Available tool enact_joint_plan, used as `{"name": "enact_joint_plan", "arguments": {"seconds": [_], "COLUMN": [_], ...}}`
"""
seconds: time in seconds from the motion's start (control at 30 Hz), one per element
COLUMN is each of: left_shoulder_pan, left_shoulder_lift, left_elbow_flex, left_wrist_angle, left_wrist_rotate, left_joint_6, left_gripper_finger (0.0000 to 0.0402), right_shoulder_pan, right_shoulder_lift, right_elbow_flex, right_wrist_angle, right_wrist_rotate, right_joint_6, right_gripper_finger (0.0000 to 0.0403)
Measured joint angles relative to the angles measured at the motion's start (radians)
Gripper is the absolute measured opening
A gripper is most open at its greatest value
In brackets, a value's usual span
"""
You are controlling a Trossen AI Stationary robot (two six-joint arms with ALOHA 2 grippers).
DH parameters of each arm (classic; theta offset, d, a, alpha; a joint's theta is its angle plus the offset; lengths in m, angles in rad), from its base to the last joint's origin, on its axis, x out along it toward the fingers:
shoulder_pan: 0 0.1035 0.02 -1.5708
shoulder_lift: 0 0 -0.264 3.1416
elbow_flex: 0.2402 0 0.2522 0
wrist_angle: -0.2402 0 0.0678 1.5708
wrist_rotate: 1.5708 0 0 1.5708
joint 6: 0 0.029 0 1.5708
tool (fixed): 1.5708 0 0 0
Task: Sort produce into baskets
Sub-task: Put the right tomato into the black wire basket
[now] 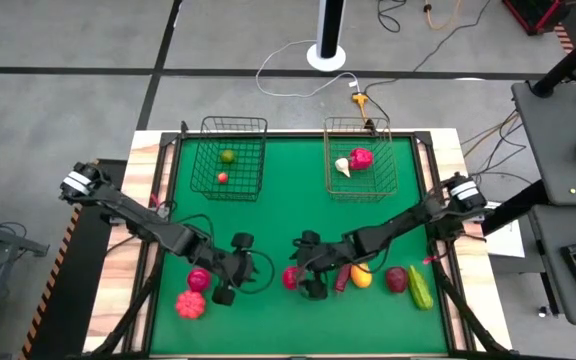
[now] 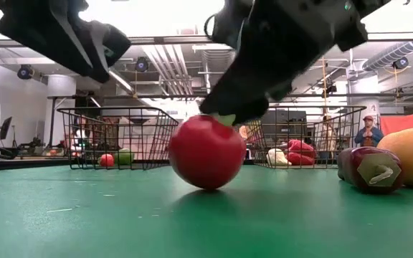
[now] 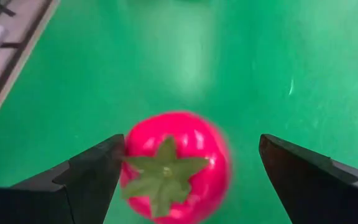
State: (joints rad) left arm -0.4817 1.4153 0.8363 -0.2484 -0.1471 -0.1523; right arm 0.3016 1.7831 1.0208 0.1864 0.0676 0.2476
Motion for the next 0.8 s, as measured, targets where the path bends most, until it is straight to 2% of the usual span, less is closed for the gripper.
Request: {"name": "enact_joint_plan", "arguments": {"seconds": [0.3,0.67,0.8], "left_shoulder_pan": [-0.024,-0.027,-0.026], "left_shoulder_lift": [0.059,0.058,0.058], "left_elbow_flex": [-0.006,-0.035,-0.108], "left_wrist_angle": [0.058,0.081,0.215], "left_wrist_rotate": [0.001,-0.001,-0.001], "left_joint_6": [-0.033,-0.040,-0.049], "left_gripper_finger": [0.0076,0.0075,0.0075], "right_shoulder_pan": [-0.001,-0.006,-0.008], "right_shoulder_lift": [0.119,0.158,0.158], "right_elbow_flex": [0.088,0.133,0.133], "right_wrist_angle": [-0.167,-0.167,-0.152], "right_wrist_rotate": [0.007,0.018,0.022], "right_joint_6": [0.052,0.007,-0.016], "right_gripper_finger": [0.0364,0.0364,0.0364]}}
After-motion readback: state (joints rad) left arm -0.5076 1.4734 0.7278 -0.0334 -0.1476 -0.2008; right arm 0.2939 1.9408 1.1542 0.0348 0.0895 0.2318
